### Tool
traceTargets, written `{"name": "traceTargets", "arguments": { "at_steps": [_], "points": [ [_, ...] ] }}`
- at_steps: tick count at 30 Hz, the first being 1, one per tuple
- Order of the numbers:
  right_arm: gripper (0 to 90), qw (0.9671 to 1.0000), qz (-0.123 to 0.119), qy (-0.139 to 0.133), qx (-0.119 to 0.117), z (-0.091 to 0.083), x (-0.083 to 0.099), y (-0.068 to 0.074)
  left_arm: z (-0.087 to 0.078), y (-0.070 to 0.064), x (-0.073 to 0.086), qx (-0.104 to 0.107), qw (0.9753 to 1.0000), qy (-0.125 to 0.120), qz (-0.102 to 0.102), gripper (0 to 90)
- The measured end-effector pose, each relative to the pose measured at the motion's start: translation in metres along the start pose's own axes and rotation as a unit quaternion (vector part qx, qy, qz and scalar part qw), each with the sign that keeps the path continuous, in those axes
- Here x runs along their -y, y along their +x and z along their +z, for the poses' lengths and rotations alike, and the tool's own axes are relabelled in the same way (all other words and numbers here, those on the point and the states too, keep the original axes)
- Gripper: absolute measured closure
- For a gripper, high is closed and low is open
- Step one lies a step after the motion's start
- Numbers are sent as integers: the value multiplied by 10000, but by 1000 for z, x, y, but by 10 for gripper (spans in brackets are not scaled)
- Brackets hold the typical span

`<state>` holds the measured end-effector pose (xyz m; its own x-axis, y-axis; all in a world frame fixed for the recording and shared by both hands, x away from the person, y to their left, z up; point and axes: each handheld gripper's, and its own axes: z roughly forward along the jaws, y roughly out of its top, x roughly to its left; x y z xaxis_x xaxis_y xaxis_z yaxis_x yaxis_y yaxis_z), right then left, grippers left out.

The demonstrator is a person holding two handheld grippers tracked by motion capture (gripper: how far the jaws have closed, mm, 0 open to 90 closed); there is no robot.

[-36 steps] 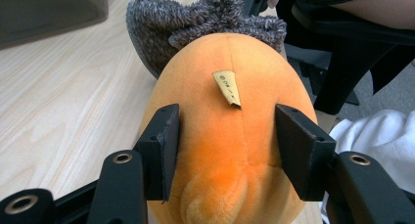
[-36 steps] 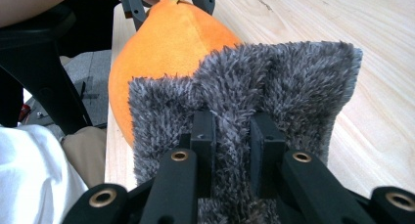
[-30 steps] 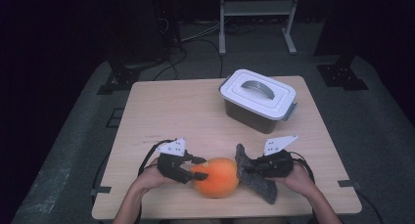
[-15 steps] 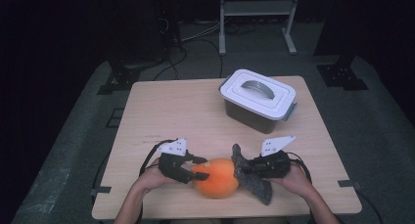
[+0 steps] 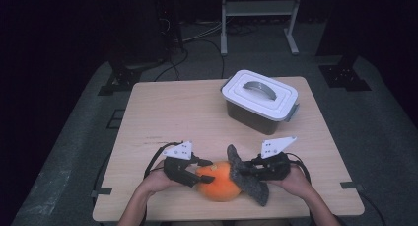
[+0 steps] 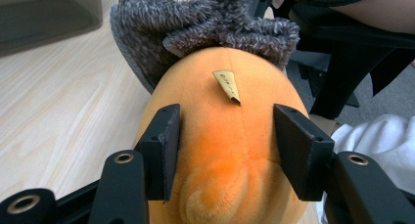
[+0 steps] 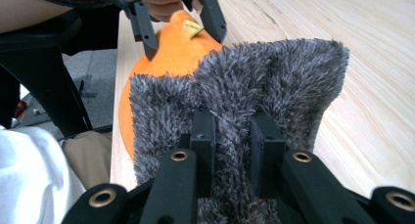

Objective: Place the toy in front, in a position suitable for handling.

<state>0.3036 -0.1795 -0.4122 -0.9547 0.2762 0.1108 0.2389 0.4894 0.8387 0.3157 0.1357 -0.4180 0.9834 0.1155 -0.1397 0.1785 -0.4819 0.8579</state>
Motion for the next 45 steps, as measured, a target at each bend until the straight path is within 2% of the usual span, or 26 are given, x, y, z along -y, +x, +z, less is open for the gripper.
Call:
{"name": "traceTargets", "arguments": {
  "at_steps": [1, 4, 6, 9, 11, 14, 16, 18, 20, 21, 22, 23, 24, 26, 28, 30, 33, 36, 39, 41, 43, 45],
  "points": [
    [747, 9999, -33, 54, 117, -3, -1, 0, 0, 0, -1, -5, 10000, -5, 5, 456],
    [747, 9996, -41, -256, 133, -7, -6, 2, 5, -2, -5, -33, 10000, -27, 74, 450],
    [745, 9993, -140, -339, 90, -6, -13, 6, 8, -5, -7, -32, 9999, -16, 154, 447],
    [742, 9996, -248, -140, 73, 3, -13, 10, 10, -6, -8, -19, 9999, 15, 151, 425],
    [742, 9998, -153, -143, -16, 3, -8, 8, 11, -7, -9, -113, 9999, -11, 48, 344],
    [741, 9998, -166, -53, 88, -2, -5, 7, 12, -6, -10, -162, 9998, 2, -141, 228],
    [741, 9999, -110, -52, 85, -4, -1, 5, 12, -4, -8, -103, 9998, 61, -172, 195],
    [741, 9999, -76, -26, 78, -6, 2, 4, 11, -2, -5, -24, 9996, 33, -289, 185],
    [741, 9999, -75, 38, 120, -6, 4, 2, 11, 0, -3, 53, 9994, 53, -338, 205],
    [741, 9999, -74, 39, 131, -7, 4, 2, 9, -1, -3, 27, 9998, 32, -206, 291],
    [743, 9998, -91, 20, 162, -8, 2, 2, 8, -2, -4, -90, 9999, -26, -99, 370],
    [744, 9997, -138, -40, 198, -11, -1, 3, 7, -3, -6, -194, 9997, -99, -91, 415],
    [745, 9995, -148, -169, 219, -15, -5, 4, 6, -3, -8, -213, 9996, -165, -110, 448],
    [746, 9977, -149, -632, 168, -23, -15, 6, 10, -6, -12, -321, 9993, -184, -64, 470],
    [745, 9961, -284, -791, 271, -24, -25, 12, 13, -8, -15, -364, 9991, -206, -16, 478],
    [744, 9967, -315, -703, 260, -18, -26, 14, 15, -9, -17, -433, 9988, -220, -15, 478],
    [745, 9985, -263, -402, 248, -3, -16, 12, 18, -10, -16, -508, 9985, -183, -33, 440],
    [746, 9988, -249, -347, 230, -2, -12, 9, 18, -8, -15, -492, 9983, -293, -127, 332],
    [746, 9990, -192, -326, 233, -4, -7, 6, 17, -6, -12, -511, 9981, -278, -215, 191],
    [746, 9991, -106, -320, 255, -8, -2, 2, 18, -2, -7, -379, 9985, -196, -353, 152],
    [746, 9991, -29, -298, 295, -12, 1, -1, 20, 2, -2, -263, 9985, -113, -457, 159],
    [746, 9991, -1, -265, 323, -14, 2, -2, 19, 1, -2, -251, 9989, -161, -368, 284]
  ]
}}
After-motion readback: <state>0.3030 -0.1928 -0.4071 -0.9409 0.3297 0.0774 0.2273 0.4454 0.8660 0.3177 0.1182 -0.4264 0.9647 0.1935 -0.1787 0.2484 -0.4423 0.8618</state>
